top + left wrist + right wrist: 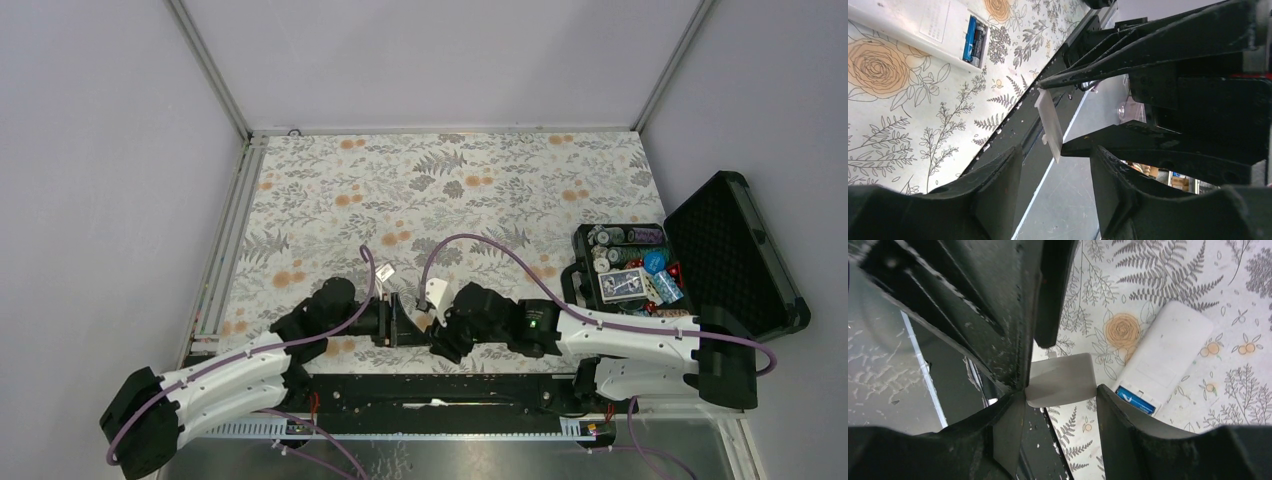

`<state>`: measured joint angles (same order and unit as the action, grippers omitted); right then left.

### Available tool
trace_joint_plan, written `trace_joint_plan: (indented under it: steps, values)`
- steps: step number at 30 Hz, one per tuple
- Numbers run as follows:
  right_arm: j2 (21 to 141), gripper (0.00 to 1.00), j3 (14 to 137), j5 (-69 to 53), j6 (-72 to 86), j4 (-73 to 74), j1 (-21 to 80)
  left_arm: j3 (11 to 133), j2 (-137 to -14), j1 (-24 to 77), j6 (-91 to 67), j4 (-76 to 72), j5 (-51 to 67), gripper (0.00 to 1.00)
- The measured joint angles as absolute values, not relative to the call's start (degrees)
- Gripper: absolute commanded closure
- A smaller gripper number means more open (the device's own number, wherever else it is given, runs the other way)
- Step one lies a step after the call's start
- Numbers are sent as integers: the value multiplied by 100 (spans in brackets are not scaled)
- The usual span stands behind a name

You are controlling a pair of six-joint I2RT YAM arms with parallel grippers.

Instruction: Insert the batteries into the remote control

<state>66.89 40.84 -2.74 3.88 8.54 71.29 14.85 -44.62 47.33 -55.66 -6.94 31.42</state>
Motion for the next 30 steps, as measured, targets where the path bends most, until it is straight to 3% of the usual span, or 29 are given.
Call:
trace_joint_plan:
  steps: [8,17,26,30]
  values:
    - [6689,87,4084,-320,174,644,7258,1317,-4845,4718,-5817,-1247,3382,64]
    - [6692,80,4084,-408,-36,550,7363,1249,-5002,4716,-6049,-1686,3564,100]
    - [6351,48,3835,-508,-550,316,7373,1153,-5000,4678,-6403,-2053,3730,100]
    - [5852,39,3476,-729,-998,14,7373,1153,-4984,4678,-6504,-2244,3922,100]
